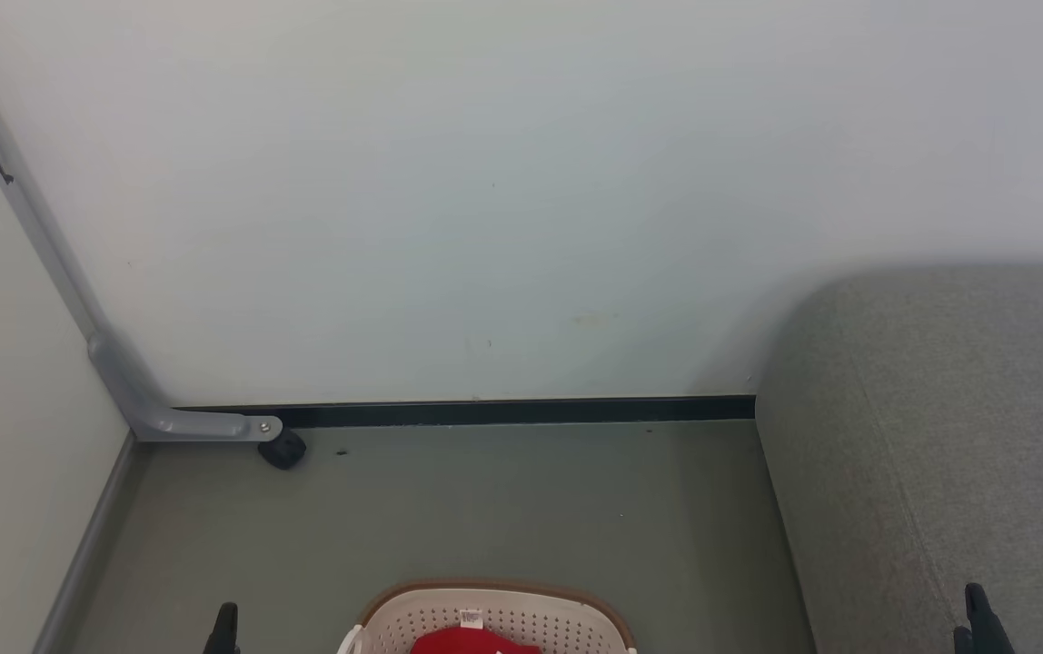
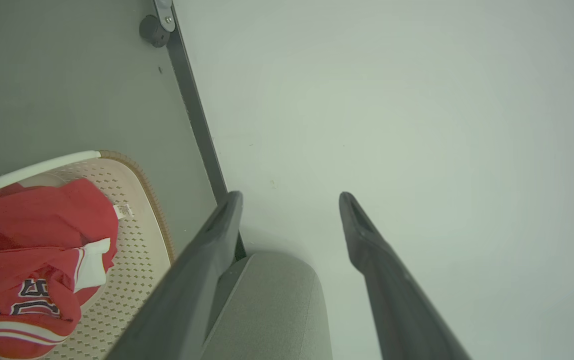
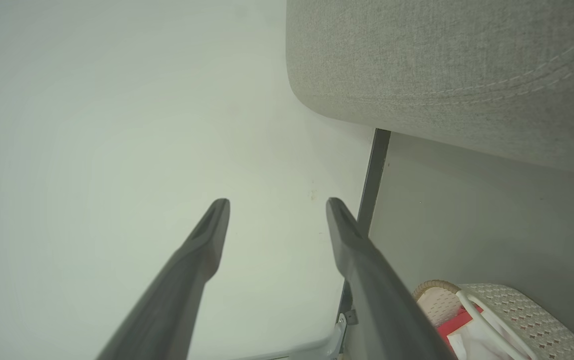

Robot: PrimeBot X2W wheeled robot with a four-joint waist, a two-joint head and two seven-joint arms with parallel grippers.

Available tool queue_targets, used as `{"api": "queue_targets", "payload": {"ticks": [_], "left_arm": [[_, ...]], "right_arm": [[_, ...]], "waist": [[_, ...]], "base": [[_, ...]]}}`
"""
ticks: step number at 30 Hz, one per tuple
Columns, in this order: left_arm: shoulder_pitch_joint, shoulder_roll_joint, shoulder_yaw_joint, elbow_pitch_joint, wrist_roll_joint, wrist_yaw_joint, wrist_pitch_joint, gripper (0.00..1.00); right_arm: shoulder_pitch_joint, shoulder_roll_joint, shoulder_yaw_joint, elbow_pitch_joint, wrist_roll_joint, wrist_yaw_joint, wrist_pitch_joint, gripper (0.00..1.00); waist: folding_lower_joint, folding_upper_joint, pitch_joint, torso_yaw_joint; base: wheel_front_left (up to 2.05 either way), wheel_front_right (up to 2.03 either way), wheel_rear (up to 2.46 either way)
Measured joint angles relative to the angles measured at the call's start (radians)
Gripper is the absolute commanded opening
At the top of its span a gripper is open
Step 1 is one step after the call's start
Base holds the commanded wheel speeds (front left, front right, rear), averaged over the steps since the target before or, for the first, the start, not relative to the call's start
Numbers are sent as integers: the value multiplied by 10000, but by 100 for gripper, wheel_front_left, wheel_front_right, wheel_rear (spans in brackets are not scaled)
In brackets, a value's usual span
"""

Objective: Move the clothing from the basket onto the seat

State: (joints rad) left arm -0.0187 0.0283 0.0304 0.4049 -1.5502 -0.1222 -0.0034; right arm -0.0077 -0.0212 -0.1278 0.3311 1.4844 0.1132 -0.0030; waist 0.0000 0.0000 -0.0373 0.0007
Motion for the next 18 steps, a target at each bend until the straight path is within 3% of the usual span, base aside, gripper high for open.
{"api": "queue_targets", "payload": {"ticks": [10, 18], "left_arm": [[-153, 2, 150, -86, 815, 8, -345, 100], [-208, 13, 215, -543, 2121, 362, -617, 100]], "right_arm": [[23, -6, -27, -384, -1045, -251, -353, 100], [26, -15, 86, -857, -2142, -316, -616, 100]], "waist": [[0, 0, -22, 11], [0, 0, -10, 28]], "base": [[0, 0, 0], [0, 0, 0]]}}
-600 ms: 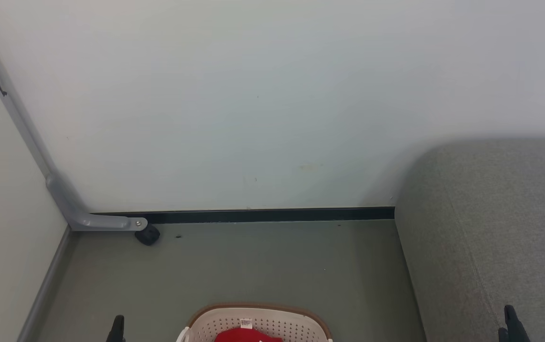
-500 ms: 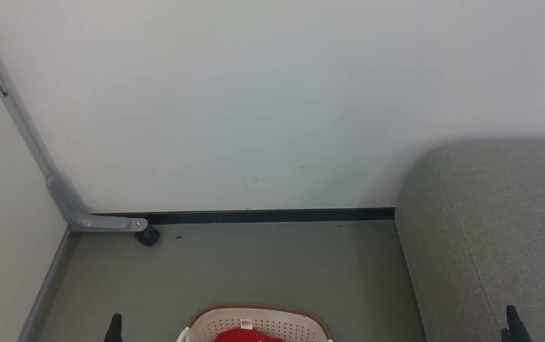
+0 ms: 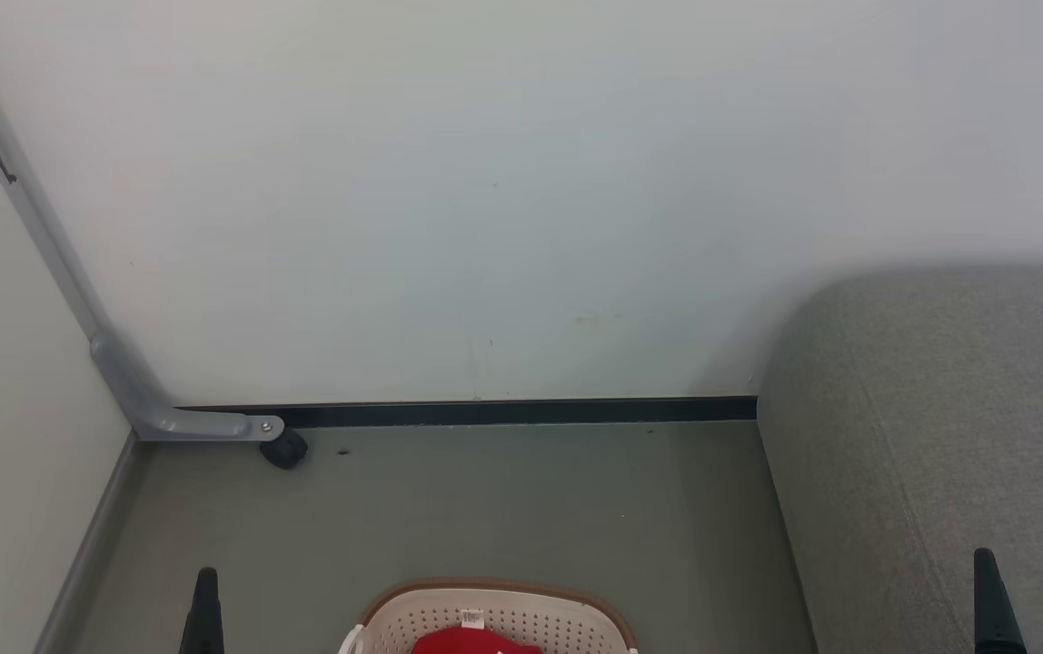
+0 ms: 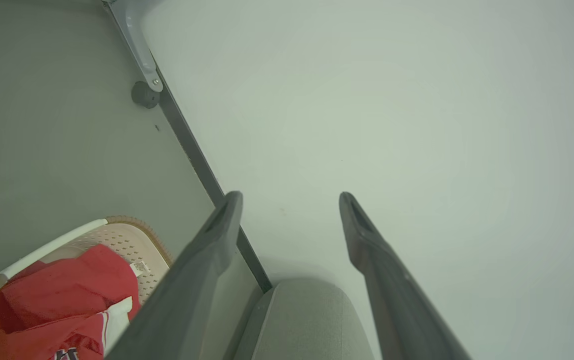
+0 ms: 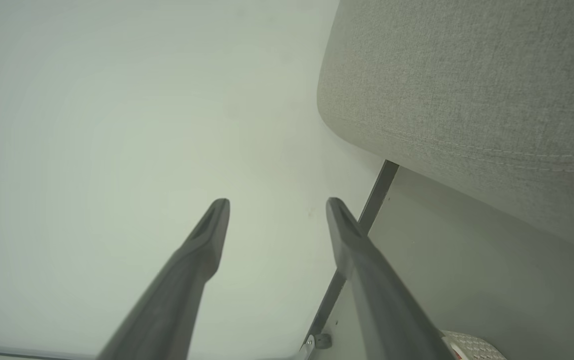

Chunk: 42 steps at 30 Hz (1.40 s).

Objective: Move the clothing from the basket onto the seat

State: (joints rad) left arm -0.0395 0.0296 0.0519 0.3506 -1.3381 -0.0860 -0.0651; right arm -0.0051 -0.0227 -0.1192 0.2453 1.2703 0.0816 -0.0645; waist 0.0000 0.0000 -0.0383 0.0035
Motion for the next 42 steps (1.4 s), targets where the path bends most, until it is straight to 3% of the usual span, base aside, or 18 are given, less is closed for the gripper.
{"api": "queue_targets", "payload": {"ticks": [10, 32, 42], "left_arm": [[-195, 8, -324, -805, 2343, 922, -353, 100], [-319, 54, -1988, -1613, 7952, 1666, -1227, 100], [-336, 88, -2382, -1569, 9676, 1925, -1584, 100]], "right_arm": [[-7, -10, 171, -646, -1912, -35, -389, 100], [-28, -196, 838, -1365, -6263, -19, -1233, 100], [-27, -359, 1181, -1344, -8205, -19, -1592, 100]], "waist": [[0, 0, -22, 12], [0, 0, -165, 92], [0, 0, -224, 87]], "base": [[0, 0, 0], [0, 0, 0], [0, 0, 0]]}}
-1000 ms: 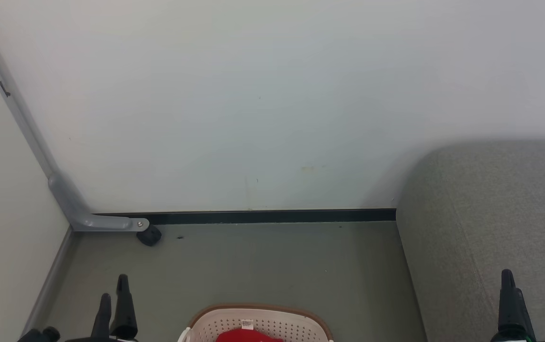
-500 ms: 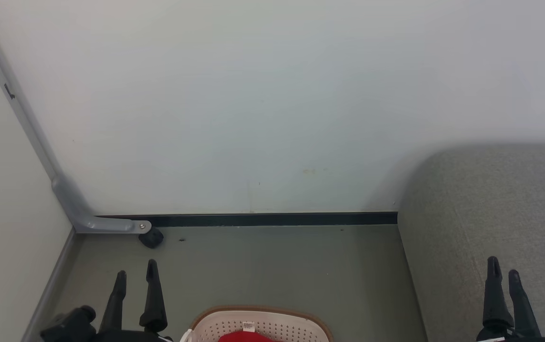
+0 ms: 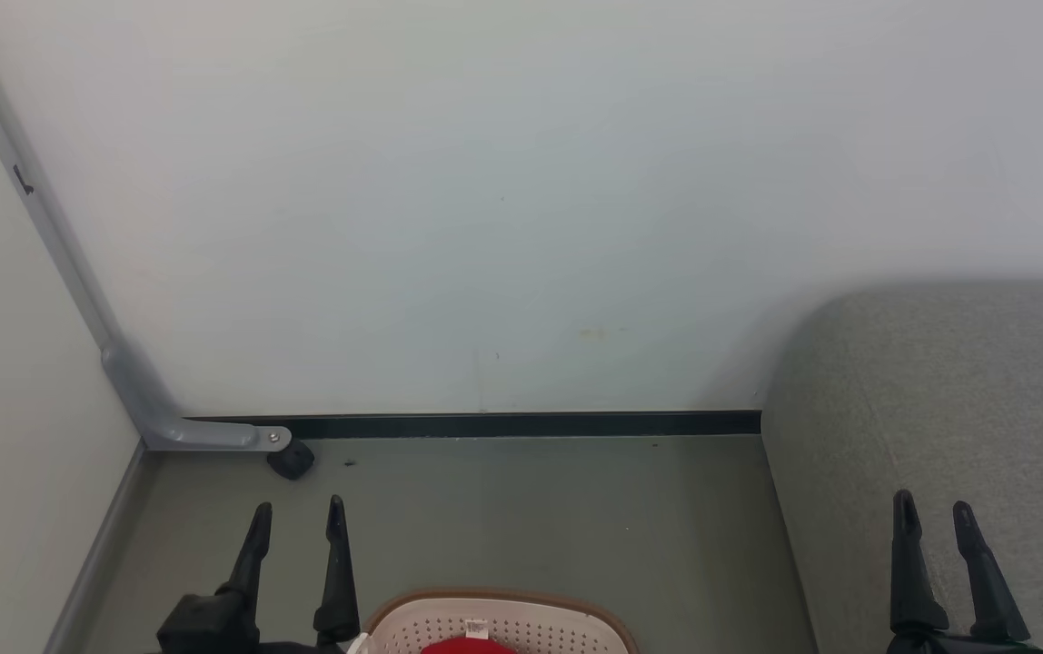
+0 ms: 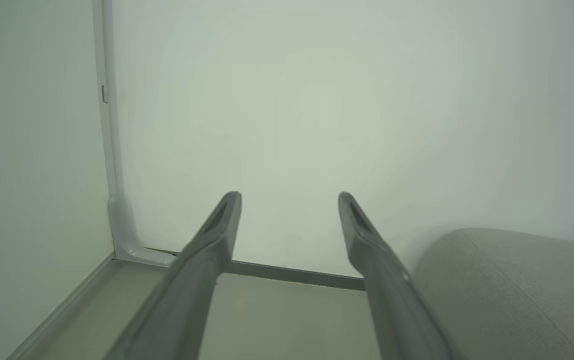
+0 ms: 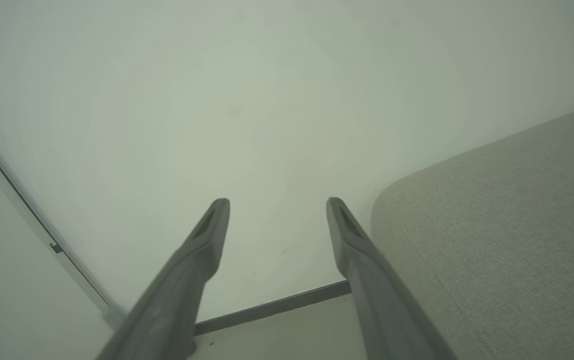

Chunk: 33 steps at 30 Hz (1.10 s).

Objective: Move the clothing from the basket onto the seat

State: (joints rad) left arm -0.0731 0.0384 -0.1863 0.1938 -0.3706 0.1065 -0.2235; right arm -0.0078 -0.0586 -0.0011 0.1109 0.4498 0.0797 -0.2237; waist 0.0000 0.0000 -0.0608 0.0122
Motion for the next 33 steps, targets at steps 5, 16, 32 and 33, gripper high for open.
{"api": "queue_targets", "payload": {"ticks": [5, 16, 32, 33], "left_arm": [[-1, 13, -366, 127, 729, 94, -199, 100], [5, 38, -895, 938, -167, 176, -261, 100], [45, 50, -1329, 2376, -798, 167, -261, 100], [45, 50, -1365, 2437, -853, 167, -261, 100]], "right_arm": [[10, 0, 104, 224, -755, 0, -174, 100], [272, 4, 222, 1327, -888, 12, -257, 100], [352, -176, 777, 2314, -1526, 56, -255, 100], [343, -176, 775, 2341, -1526, 56, -255, 100]], "waist": [[-1, 0, -32, -24], [0, 0, -62, -70], [0, 0, -167, -93], [0, 0, -170, -97]], "base": [[0, 0, 0], [0, 0, 0], [0, 0, 0], [0, 0, 0]]}}
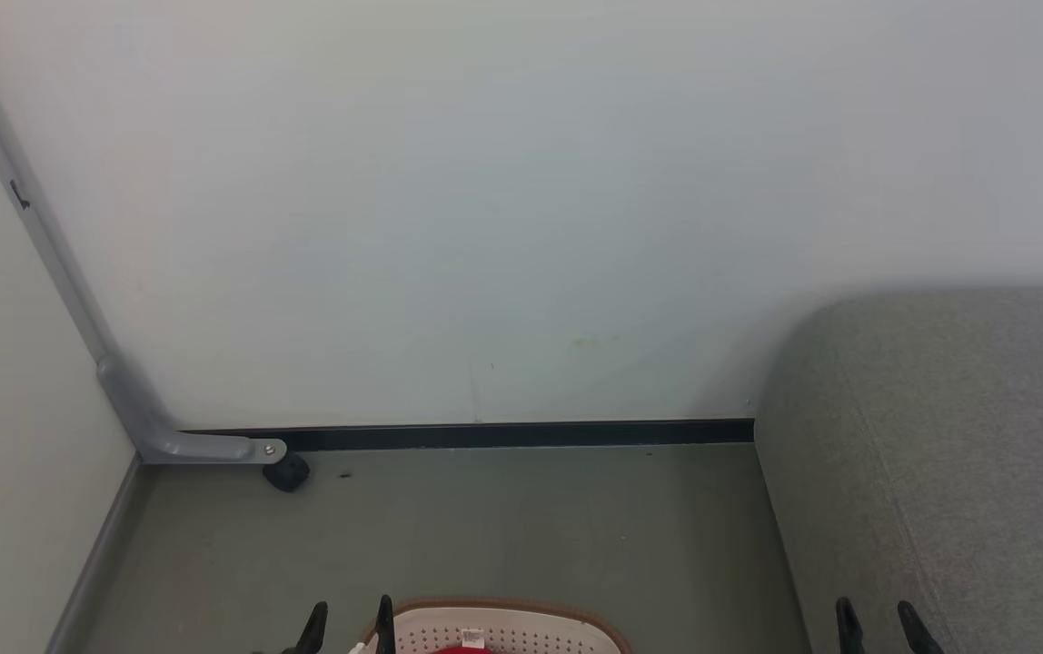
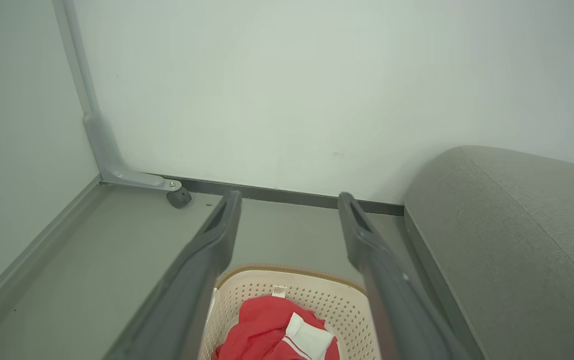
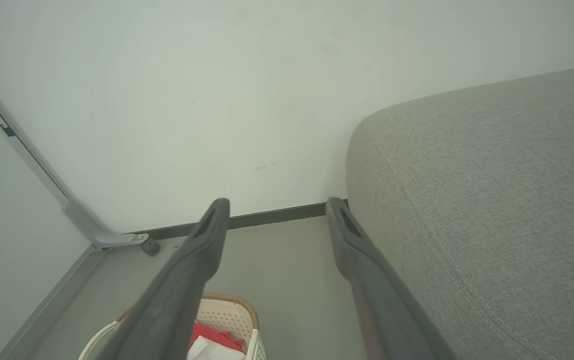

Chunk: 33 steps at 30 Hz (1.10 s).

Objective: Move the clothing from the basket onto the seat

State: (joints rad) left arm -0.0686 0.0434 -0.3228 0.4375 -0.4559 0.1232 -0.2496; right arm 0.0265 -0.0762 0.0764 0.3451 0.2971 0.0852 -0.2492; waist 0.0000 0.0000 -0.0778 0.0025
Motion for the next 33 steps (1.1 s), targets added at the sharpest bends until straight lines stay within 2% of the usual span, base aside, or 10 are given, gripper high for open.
{"api": "queue_targets", "payload": {"ticks": [4, 33], "left_arm": [[-1, 0, -48, 134, -288, -2, 0, 100], [-54, 0, -36, 468, -376, -2, 0, 100]], "right_arm": [[-14, 0, -12, 104, -2, -2, 0, 100], [-176, 21, -63, 414, 0, -15, 0, 100]], "waist": [[0, 0, -11, -6], [0, 1, 9, 45]], "base": [[0, 0, 0], [0, 0, 0]]}}
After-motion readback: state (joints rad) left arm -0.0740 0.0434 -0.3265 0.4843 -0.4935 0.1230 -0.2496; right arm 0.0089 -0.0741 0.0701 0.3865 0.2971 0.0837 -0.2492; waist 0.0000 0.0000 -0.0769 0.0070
